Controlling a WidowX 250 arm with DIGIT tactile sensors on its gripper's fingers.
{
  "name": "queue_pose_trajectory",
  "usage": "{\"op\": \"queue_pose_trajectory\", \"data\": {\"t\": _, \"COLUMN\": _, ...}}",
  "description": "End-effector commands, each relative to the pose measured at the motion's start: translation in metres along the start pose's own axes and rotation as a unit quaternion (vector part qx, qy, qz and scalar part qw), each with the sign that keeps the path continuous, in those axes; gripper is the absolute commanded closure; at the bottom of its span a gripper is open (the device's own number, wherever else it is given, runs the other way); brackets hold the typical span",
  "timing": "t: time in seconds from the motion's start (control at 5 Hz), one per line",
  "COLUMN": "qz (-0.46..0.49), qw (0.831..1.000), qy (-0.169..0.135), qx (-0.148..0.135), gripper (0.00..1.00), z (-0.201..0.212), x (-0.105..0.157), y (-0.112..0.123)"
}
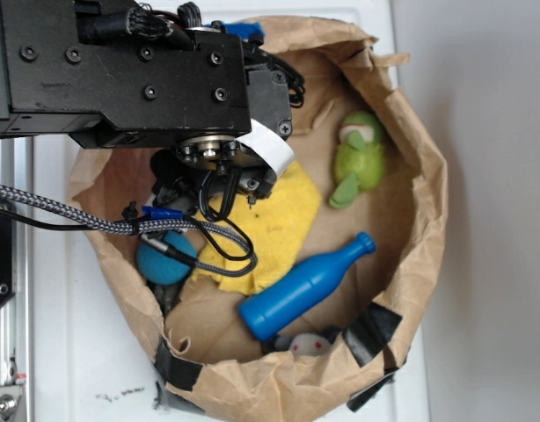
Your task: Grab the blue sponge.
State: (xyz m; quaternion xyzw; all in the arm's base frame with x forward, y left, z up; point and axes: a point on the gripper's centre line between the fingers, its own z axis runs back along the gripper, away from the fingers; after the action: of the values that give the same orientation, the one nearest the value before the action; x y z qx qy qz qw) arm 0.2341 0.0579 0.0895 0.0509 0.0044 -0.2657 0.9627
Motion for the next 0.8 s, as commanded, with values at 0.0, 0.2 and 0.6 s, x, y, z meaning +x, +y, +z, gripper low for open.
{"op": "queue_pose_trajectory", "data": {"t": 0.0, "qz": -0.005, "qw": 1.000, "qy": -0.010, "qx": 0.010, "gripper": 0.00, "z": 0.007, "x": 0.006, "y": 0.001}}
{"op": "queue_pose_trajectory", "data": {"t": 0.2, "qz": -0.005, "qw": 1.000, "qy": -0.010, "qx": 0.010, "gripper": 0.00, "z": 0.007, "x": 0.006, "y": 0.001}}
{"op": "queue_pose_trajectory", "data": {"t": 0.6, "qz": -0.017, "qw": 0.999, "qy": -0.043, "qx": -0.006, "gripper": 0.00, "z": 0.022, "x": 0.018, "y": -0.016}}
